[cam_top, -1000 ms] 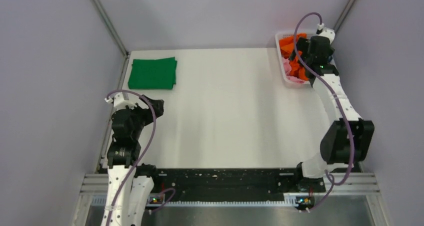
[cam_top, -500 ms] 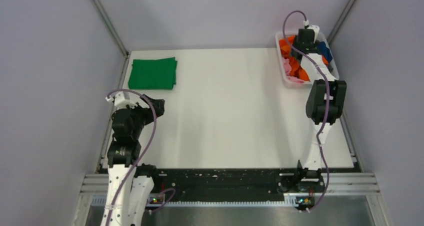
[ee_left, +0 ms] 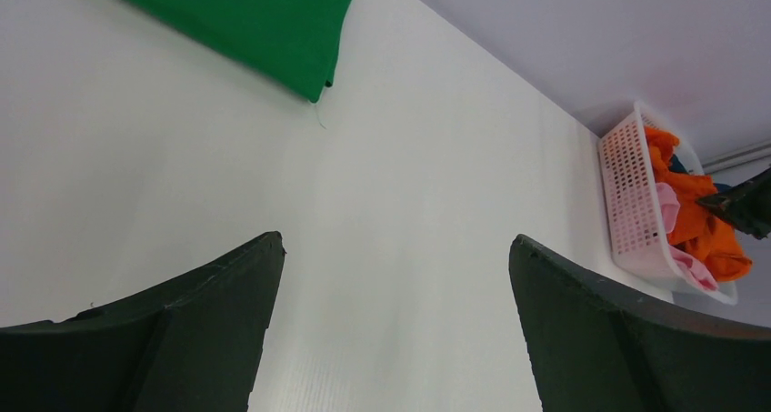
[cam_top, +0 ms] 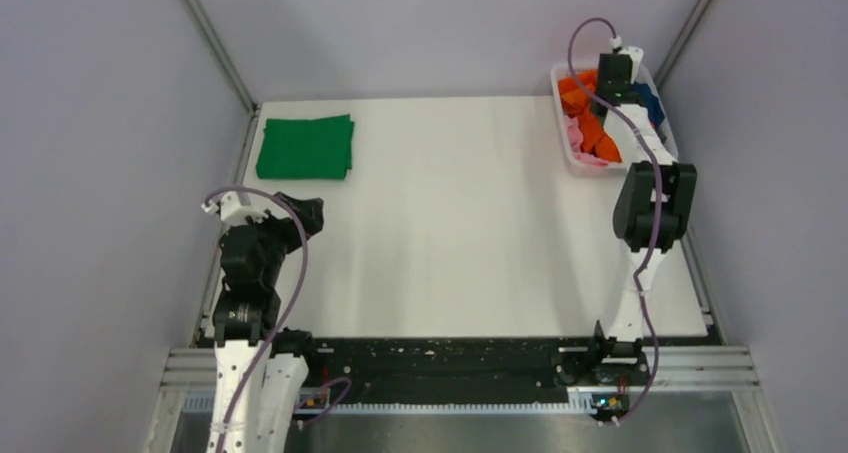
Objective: Fold and stack the t-shirts
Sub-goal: Grab crumpled tshirt from bin with the right arm, then move the tshirt to the center of the board
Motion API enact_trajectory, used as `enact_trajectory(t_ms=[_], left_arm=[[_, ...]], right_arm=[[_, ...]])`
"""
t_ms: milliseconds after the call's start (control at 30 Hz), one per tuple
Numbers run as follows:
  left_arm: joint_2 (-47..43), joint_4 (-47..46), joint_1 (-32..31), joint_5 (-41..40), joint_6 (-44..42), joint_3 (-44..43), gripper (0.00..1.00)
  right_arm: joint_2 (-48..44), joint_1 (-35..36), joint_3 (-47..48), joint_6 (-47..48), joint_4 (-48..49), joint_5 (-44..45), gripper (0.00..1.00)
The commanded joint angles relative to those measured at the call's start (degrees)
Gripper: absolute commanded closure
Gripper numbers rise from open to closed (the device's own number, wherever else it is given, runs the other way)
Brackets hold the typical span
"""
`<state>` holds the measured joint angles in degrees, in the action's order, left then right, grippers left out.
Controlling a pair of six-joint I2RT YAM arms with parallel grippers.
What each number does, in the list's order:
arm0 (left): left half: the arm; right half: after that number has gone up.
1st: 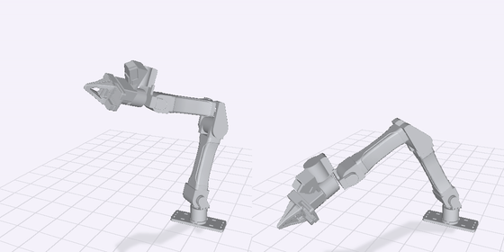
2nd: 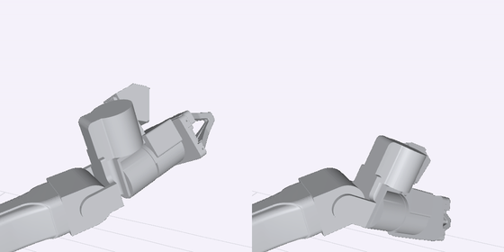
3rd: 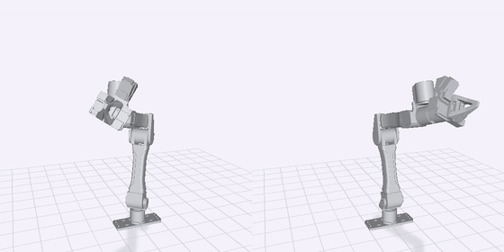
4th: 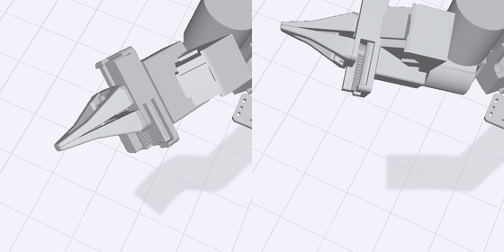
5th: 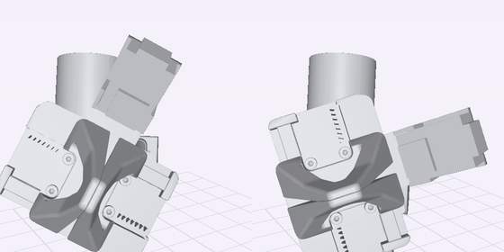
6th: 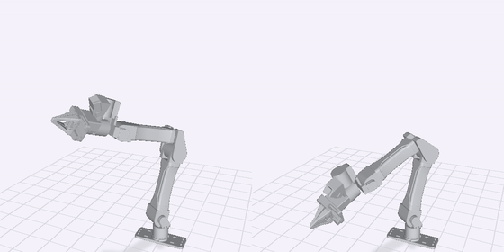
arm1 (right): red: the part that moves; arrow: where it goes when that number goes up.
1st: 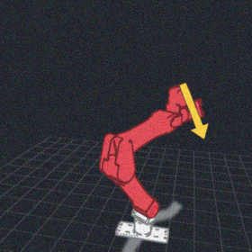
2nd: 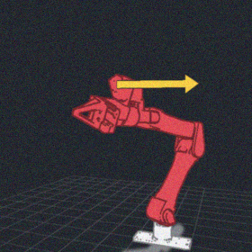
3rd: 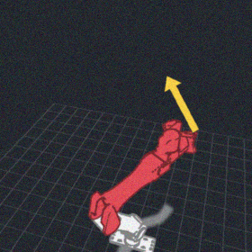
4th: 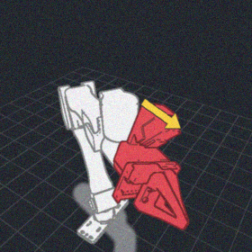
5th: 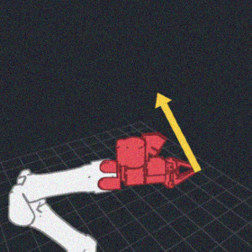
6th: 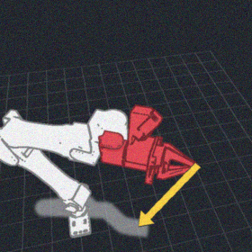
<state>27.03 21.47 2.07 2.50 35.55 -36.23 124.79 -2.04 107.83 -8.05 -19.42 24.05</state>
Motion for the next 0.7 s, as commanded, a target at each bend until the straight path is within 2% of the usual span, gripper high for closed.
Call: enact_trajectory(t_ms=[0, 167, 300, 400, 500, 567, 667], left_arm=[[-0.8, -1.4, 0.1, 2.1, 5.2, 0.5, 0.01], [0.3, -0.1, 0.1, 4.1, 5.7, 0.6, 0.01], [3.6, 5.9, 0.1, 5.5, 5.4, -2.4, 0.01], [4.7, 8.6, 0.1, 7.1, 5.3, -3.3, 0.02], [4.2, 8.1, 0.1, 10.0, 5.3, -2.0, 0.02], [3.2, 7.6, 0.1, 11.9, 5.4, -0.7, 0.02], [1.7, 8.3, 0.1, 12.7, 5.5, 0.6, 0.02]], right_arm=[[-18.7, 1.5, 5.0, 0.2, 2.4, -1.1, 1.0], [-37.1, 7.6, -3.9, 1.0, 7.3, -4.1, 1.0], [-44.8, 10.6, -3.2, -3.4, 5.3, -15.6, 1.0], [-47.1, 11.9, 1.9, -8.9, 3.2, -30.2, 1.0], [-47.4, 12.1, 5.1, -17.2, 5.9, -45.7, 1.0], [-47.0, 12.0, 6.2, -22.3, 9.5, -51.8, 1.0], [-45.7, 12.1, 8.5, -26.9, 9.4, -58.9, 1.0]])
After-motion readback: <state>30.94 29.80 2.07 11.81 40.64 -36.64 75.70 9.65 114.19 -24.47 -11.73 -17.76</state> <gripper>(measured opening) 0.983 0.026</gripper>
